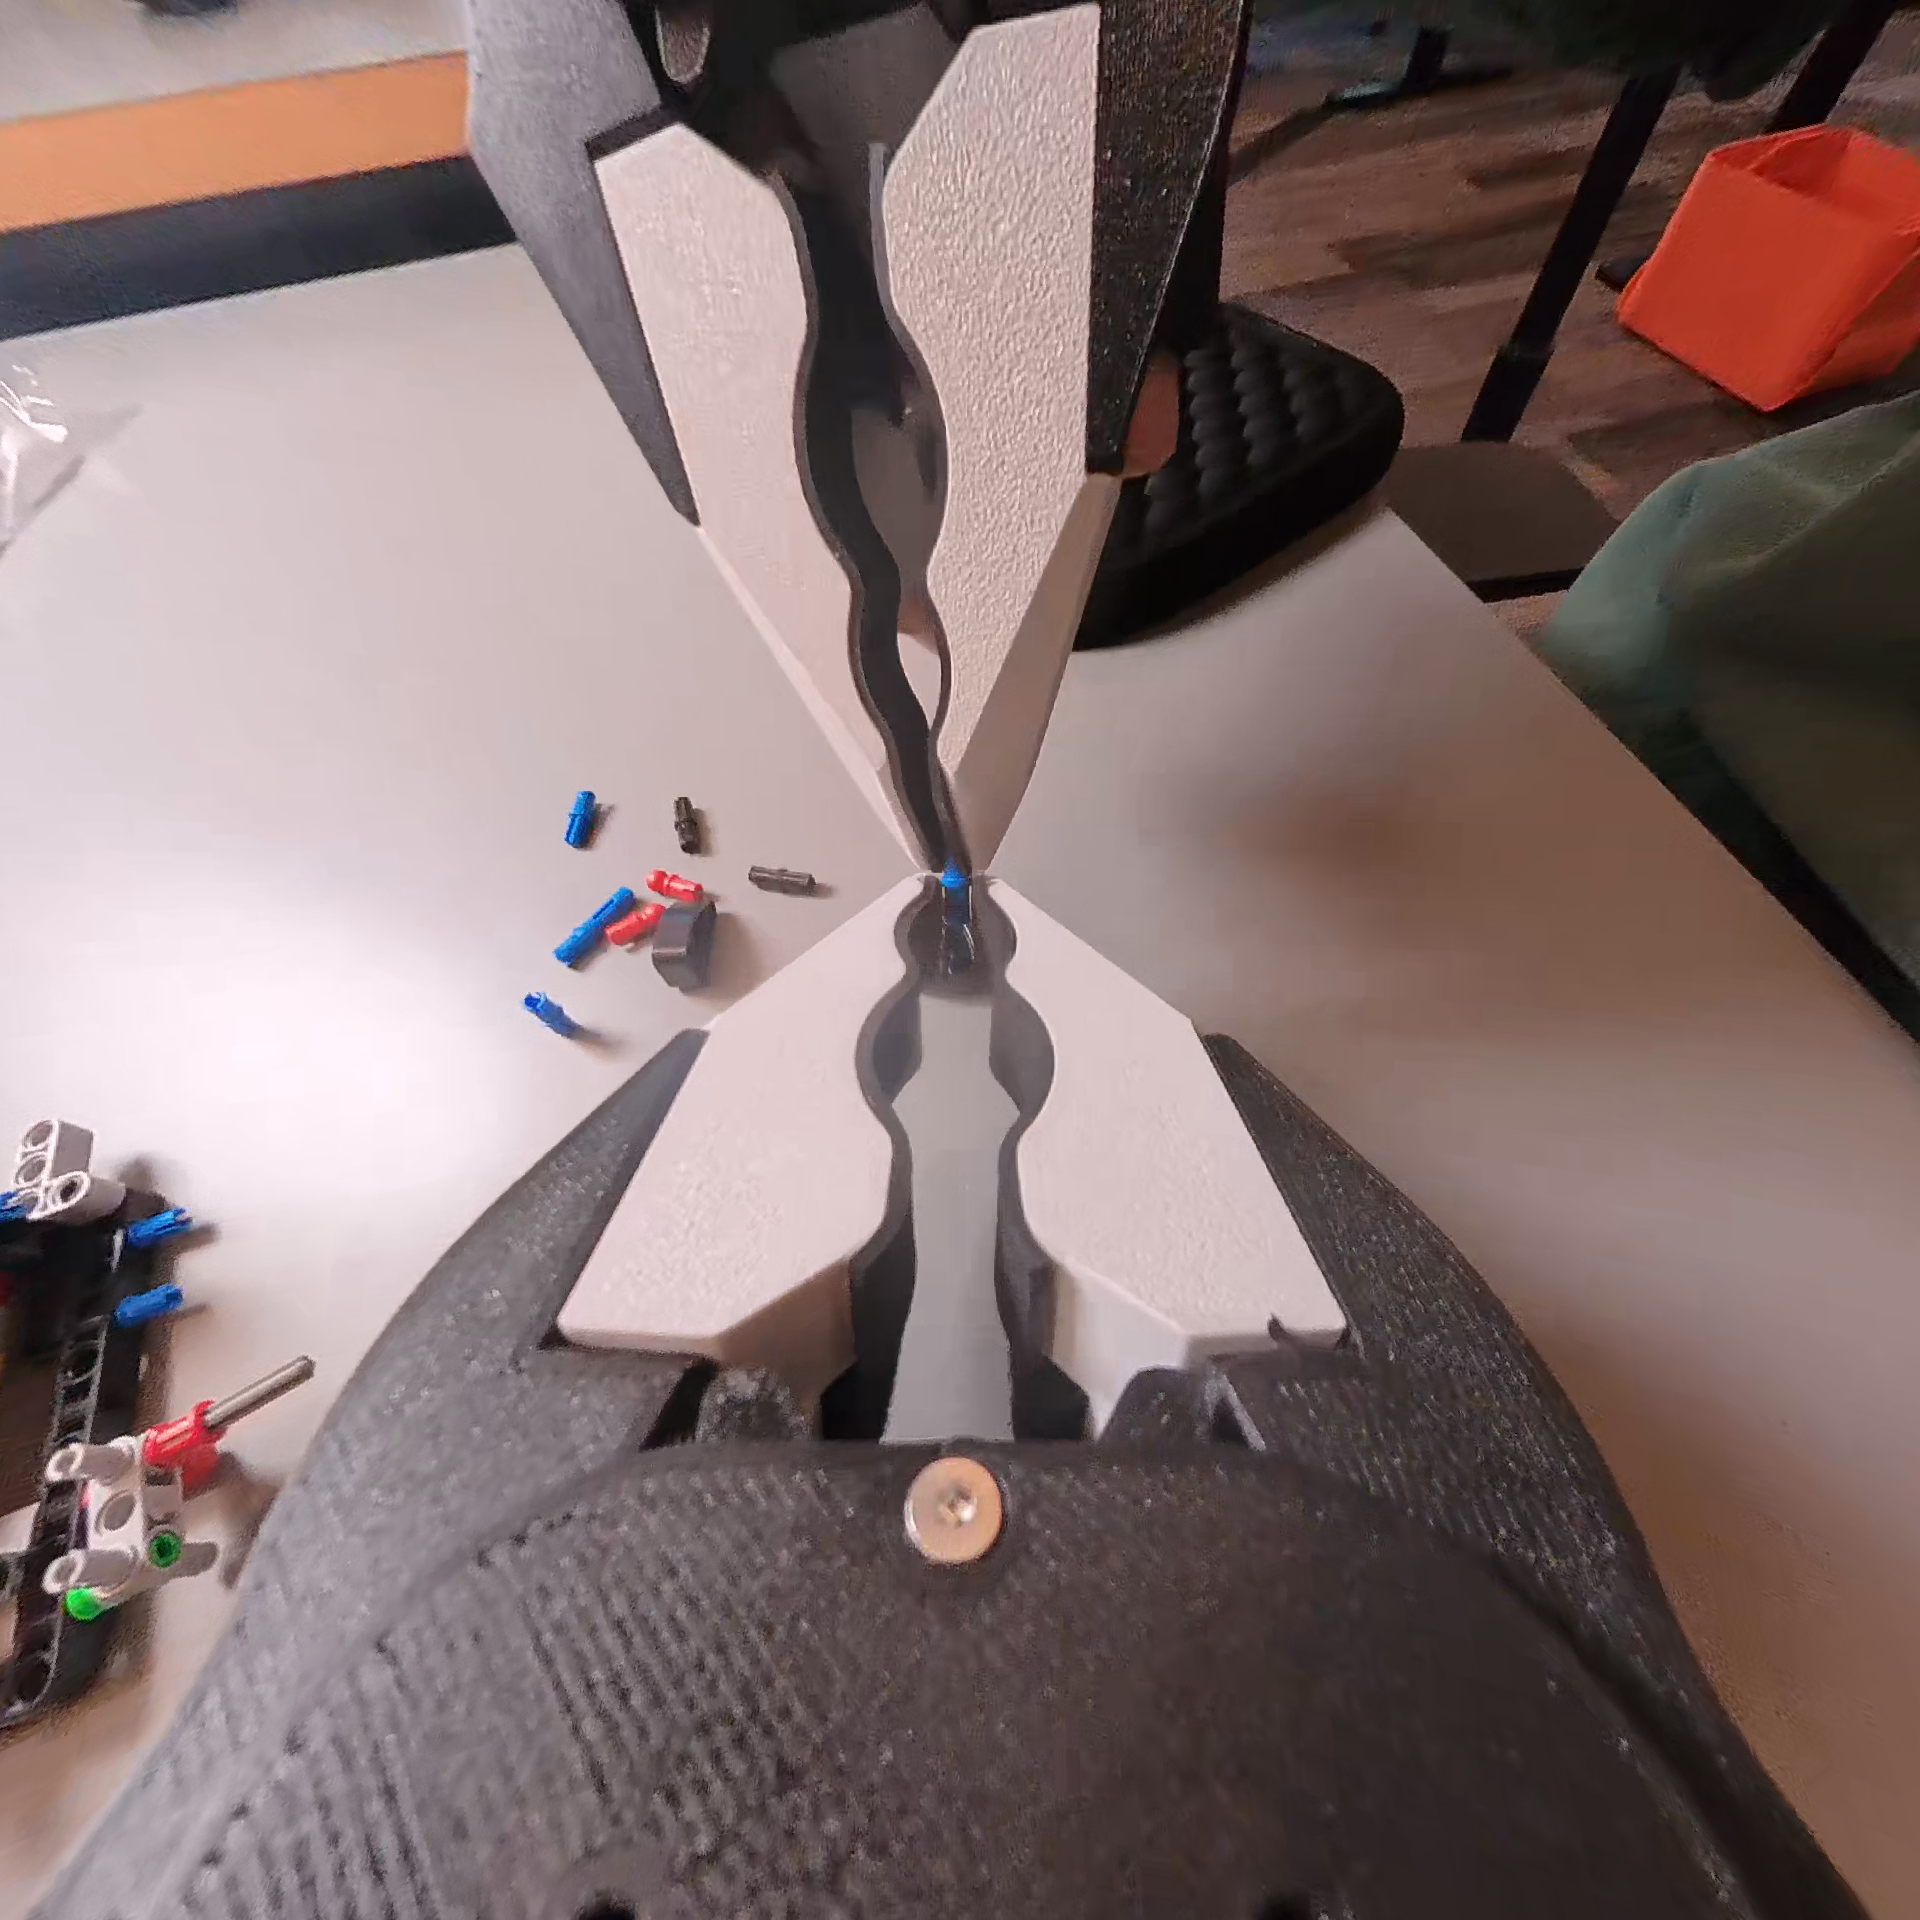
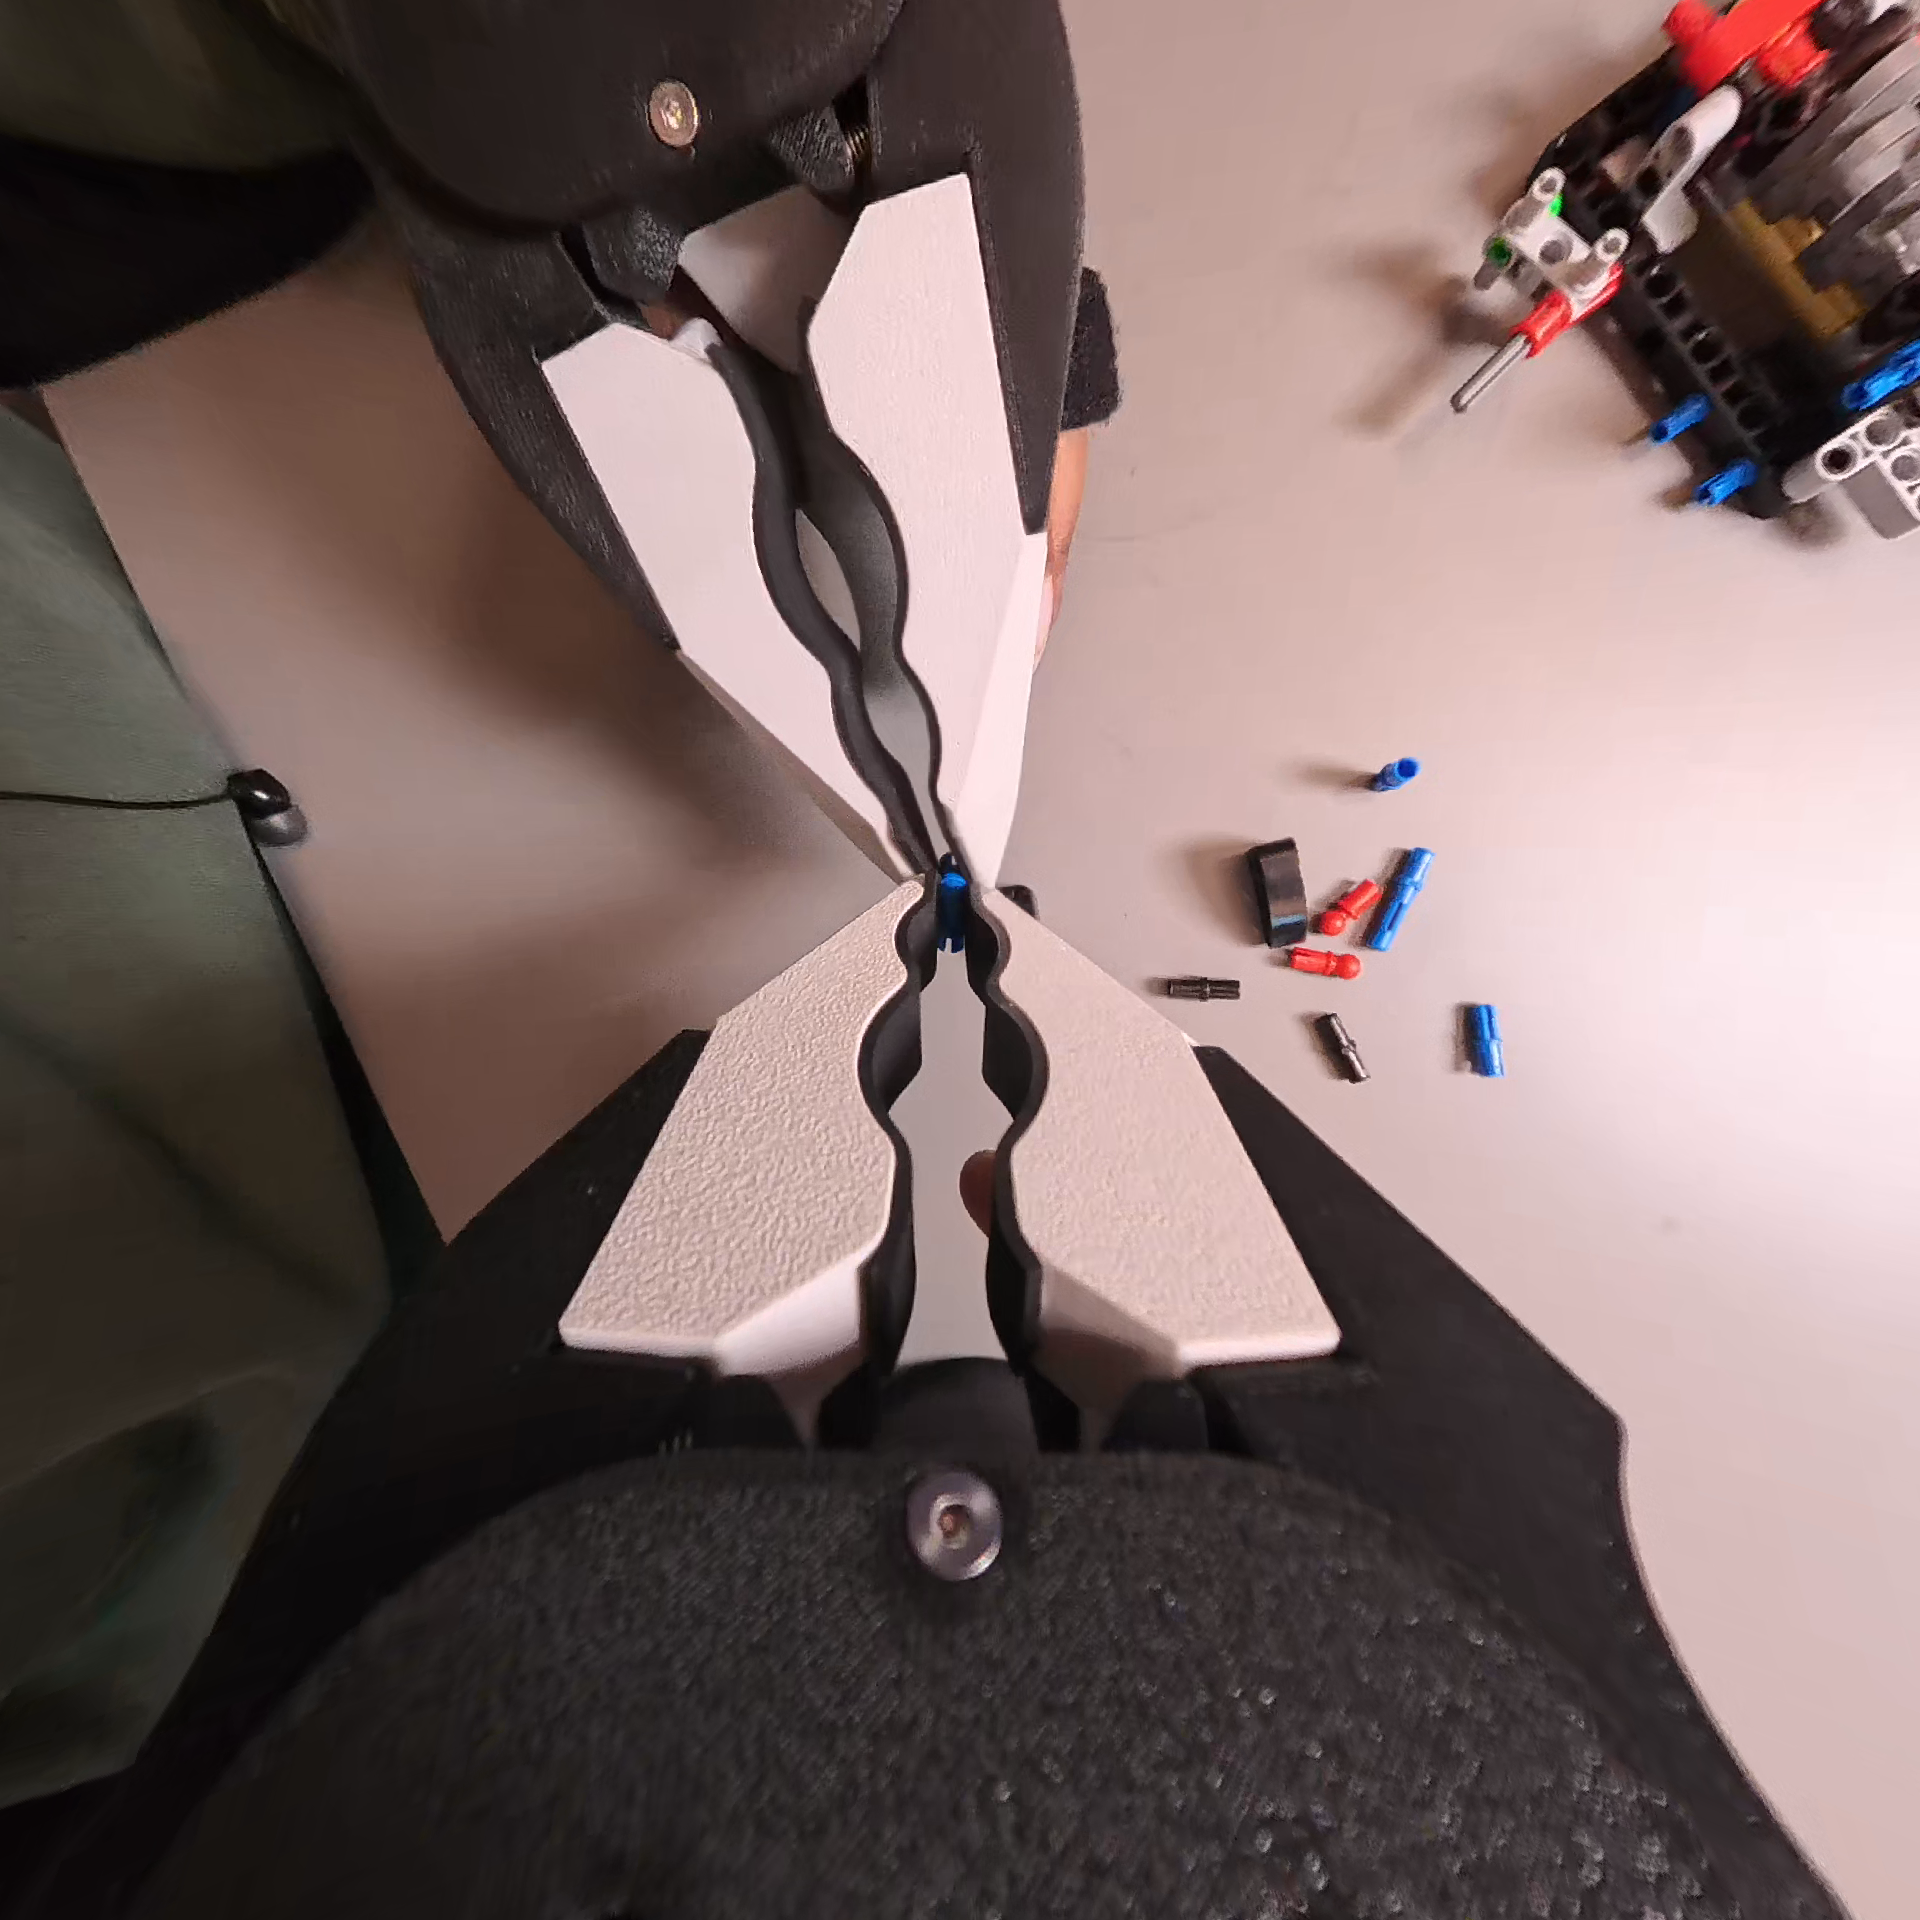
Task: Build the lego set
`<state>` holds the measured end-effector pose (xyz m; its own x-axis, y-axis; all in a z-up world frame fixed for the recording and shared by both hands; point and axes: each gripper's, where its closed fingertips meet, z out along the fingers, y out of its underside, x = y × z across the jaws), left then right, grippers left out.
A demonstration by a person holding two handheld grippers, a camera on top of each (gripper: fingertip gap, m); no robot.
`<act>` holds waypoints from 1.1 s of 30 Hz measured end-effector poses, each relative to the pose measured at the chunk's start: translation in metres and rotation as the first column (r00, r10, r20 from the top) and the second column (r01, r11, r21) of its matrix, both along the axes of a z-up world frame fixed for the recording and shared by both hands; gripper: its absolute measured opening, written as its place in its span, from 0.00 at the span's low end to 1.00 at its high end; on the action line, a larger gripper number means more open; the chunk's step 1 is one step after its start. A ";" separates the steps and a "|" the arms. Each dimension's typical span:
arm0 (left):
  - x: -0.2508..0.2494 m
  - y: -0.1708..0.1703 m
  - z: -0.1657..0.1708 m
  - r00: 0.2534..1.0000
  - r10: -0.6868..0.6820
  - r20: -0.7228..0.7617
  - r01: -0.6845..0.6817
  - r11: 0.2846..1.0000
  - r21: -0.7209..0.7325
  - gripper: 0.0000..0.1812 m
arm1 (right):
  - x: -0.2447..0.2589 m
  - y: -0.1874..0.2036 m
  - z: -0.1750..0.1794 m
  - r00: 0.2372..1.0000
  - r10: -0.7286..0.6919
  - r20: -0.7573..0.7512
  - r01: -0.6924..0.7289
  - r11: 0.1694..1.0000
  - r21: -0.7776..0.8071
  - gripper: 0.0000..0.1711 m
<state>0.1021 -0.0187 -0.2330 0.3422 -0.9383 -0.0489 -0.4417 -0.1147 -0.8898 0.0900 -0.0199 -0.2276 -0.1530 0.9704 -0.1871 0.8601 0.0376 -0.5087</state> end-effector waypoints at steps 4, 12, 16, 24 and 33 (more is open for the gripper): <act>-0.002 0.002 0.011 0.999 0.010 0.050 -0.011 1.000 0.016 0.01 | -0.004 0.002 0.014 0.985 -0.007 -0.171 0.005 1.000 -0.011 0.01; -0.001 -0.006 0.036 0.974 -0.047 0.221 0.053 0.998 -0.022 0.01 | 0.001 -0.004 0.041 0.873 0.063 -0.483 -0.045 0.998 0.048 0.10; 0.001 -0.008 0.032 0.977 -0.055 0.206 0.062 0.998 -0.025 0.01 | 0.003 -0.006 0.043 0.865 0.085 -0.494 -0.062 0.996 0.063 0.08; 0.002 -0.009 0.031 0.980 -0.058 0.192 0.063 0.998 -0.022 0.01 | 0.002 -0.009 0.033 0.892 0.143 -0.429 -0.103 0.988 0.115 0.02; -0.004 -0.005 0.024 0.990 -0.038 0.136 0.042 0.999 -0.030 0.06 | 0.001 -0.004 0.023 0.948 0.170 -0.271 -0.133 0.980 0.148 0.01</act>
